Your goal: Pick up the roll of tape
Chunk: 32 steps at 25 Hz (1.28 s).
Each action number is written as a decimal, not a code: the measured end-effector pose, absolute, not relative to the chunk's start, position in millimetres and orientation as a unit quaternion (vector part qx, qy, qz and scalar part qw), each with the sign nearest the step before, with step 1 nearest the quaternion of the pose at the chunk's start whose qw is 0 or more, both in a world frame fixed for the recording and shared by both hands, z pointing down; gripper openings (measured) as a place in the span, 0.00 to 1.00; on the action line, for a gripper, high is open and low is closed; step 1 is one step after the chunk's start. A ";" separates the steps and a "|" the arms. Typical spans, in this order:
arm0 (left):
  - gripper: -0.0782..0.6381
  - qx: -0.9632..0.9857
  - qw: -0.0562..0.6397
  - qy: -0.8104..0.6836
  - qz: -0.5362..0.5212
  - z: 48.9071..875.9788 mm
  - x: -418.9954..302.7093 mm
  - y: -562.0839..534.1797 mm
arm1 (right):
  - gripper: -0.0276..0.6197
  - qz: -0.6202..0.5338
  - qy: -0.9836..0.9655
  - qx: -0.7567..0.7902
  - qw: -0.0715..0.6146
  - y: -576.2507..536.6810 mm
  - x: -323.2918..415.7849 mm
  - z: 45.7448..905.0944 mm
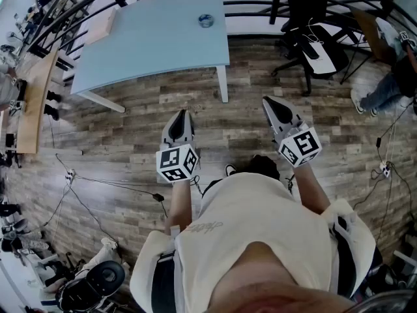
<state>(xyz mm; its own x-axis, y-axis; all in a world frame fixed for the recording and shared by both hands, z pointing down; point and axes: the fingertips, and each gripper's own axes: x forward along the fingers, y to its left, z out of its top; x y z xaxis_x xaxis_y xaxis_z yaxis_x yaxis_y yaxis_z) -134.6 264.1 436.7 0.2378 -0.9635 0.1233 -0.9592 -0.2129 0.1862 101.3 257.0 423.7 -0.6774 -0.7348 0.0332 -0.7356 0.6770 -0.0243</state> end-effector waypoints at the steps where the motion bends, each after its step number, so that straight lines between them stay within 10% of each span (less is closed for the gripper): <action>1: 0.16 0.778 0.110 -0.619 -0.010 435.4 -135.8 262.9 | 0.05 0.016 -0.916 0.402 0.009 255.6 100.8 422.6; 32: 0.34 0.762 0.090 -0.641 0.023 441.1 -156.3 264.4 | 0.05 0.017 -0.910 0.413 0.039 257.7 99.7 433.2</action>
